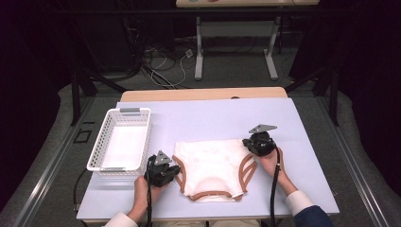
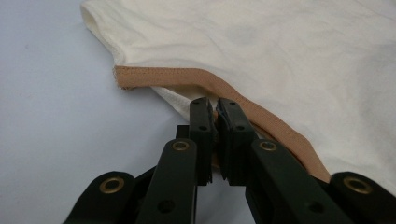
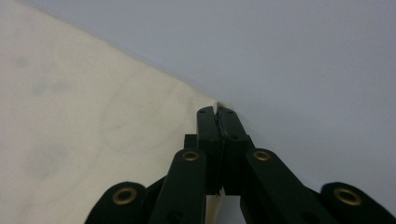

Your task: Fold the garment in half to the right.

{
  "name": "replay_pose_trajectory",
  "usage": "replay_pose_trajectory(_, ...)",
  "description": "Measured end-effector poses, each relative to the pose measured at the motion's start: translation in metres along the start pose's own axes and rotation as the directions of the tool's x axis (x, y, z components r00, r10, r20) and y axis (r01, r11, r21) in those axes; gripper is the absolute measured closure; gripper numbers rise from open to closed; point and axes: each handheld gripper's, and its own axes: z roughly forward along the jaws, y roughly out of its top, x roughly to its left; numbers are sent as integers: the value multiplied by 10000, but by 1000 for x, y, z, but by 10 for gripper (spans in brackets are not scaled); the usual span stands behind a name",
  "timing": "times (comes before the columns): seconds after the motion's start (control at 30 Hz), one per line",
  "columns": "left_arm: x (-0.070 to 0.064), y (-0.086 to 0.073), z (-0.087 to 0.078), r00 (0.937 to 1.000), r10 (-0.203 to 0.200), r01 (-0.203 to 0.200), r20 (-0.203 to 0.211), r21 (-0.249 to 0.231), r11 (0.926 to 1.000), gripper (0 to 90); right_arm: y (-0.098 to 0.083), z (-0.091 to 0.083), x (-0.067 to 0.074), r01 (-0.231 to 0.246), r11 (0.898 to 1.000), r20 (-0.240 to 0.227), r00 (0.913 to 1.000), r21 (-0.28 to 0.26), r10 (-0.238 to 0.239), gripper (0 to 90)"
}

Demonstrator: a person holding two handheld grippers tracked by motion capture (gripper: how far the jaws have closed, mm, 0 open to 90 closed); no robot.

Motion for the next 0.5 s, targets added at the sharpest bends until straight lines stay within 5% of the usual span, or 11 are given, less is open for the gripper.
replay_pose_trajectory(0.5, -6, 5, 5, 9991, 278, -277, 308, -34, 9996, 848, 1, -10, -5, 291, 9993, 387, 9989, -237, -282, 893)
